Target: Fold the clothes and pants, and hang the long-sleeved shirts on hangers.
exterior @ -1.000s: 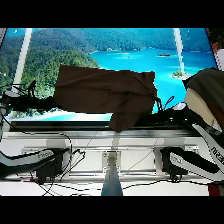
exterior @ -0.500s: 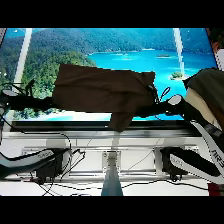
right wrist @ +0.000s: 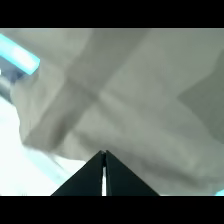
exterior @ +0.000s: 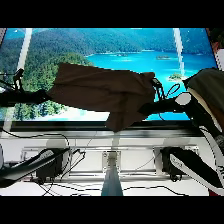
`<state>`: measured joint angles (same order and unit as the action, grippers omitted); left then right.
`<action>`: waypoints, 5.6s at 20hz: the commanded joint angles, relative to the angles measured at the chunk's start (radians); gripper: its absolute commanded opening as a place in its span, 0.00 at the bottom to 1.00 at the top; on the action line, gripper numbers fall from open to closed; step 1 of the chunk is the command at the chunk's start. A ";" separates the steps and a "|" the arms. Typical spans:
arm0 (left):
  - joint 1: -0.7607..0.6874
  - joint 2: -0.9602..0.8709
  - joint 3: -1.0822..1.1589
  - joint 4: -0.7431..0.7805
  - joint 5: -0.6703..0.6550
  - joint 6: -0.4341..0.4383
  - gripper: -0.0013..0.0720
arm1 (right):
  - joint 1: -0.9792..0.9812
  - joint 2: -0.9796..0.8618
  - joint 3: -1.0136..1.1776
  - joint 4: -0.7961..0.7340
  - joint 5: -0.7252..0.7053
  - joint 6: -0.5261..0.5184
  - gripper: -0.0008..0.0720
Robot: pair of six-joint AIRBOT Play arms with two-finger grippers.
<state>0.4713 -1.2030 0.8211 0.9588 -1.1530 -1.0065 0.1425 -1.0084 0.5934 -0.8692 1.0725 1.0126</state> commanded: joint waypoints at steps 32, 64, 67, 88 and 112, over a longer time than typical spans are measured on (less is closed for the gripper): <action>0.000 0.058 0.073 -0.029 -0.004 -0.025 0.04 | 0.000 -0.036 0.027 0.202 -0.026 -0.042 0.03; -0.294 -0.318 0.237 -0.068 0.564 -0.288 0.98 | -0.008 -0.543 0.541 -0.042 -0.752 0.521 0.88; -0.216 -0.319 0.237 -0.007 0.372 -0.288 0.97 | -0.045 -0.543 0.545 -0.076 -0.645 0.512 0.88; -0.336 -0.204 0.565 -0.001 -0.201 -0.003 0.03 | 0.206 -0.550 0.713 -0.103 -0.455 0.291 0.03; -0.775 -0.272 0.562 -0.357 0.212 0.007 0.04 | 0.130 -0.757 1.054 -0.492 0.060 0.642 0.03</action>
<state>-0.1650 -1.3663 1.3830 0.7235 -1.1172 -1.0092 0.4652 -1.7813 1.6447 -1.2823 0.9047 1.6531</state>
